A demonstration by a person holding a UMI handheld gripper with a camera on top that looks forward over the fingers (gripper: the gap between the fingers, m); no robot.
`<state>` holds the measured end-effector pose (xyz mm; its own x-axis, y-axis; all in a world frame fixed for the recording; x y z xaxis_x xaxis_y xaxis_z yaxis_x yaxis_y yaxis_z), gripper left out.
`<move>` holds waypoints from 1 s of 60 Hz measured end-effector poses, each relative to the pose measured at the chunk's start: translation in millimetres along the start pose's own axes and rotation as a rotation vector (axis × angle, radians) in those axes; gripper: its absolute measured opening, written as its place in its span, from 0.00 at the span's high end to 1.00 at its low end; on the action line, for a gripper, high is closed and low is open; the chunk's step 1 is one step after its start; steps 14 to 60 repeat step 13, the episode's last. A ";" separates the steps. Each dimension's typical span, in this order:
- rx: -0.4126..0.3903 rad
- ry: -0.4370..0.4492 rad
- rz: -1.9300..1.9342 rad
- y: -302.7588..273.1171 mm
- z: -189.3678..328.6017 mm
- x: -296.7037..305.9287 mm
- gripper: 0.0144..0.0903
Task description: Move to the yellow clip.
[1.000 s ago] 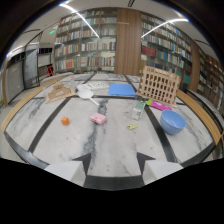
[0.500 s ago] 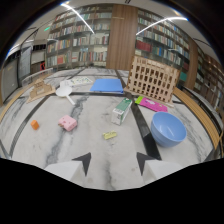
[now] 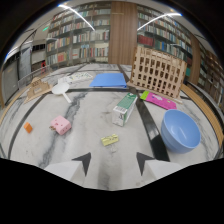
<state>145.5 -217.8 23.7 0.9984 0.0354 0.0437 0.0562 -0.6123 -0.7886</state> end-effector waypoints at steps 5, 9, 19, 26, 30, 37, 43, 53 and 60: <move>0.001 -0.008 0.000 -0.2 0.1 -1.4 0.06; 0.007 -0.009 0.002 -1.8 -1.1 -1.1 0.06; 0.007 -0.012 0.006 -2.4 -2.4 -1.3 0.06; 0.007 -0.012 0.006 -2.4 -2.4 -1.3 0.06; 0.007 -0.012 0.006 -2.4 -2.4 -1.3 0.06; 0.007 -0.012 0.006 -2.4 -2.4 -1.3 0.06; 0.007 -0.012 0.006 -2.4 -2.4 -1.3 0.06; 0.007 -0.012 0.006 -2.4 -2.4 -1.3 0.06; 0.007 -0.012 0.006 -2.4 -2.4 -1.3 0.06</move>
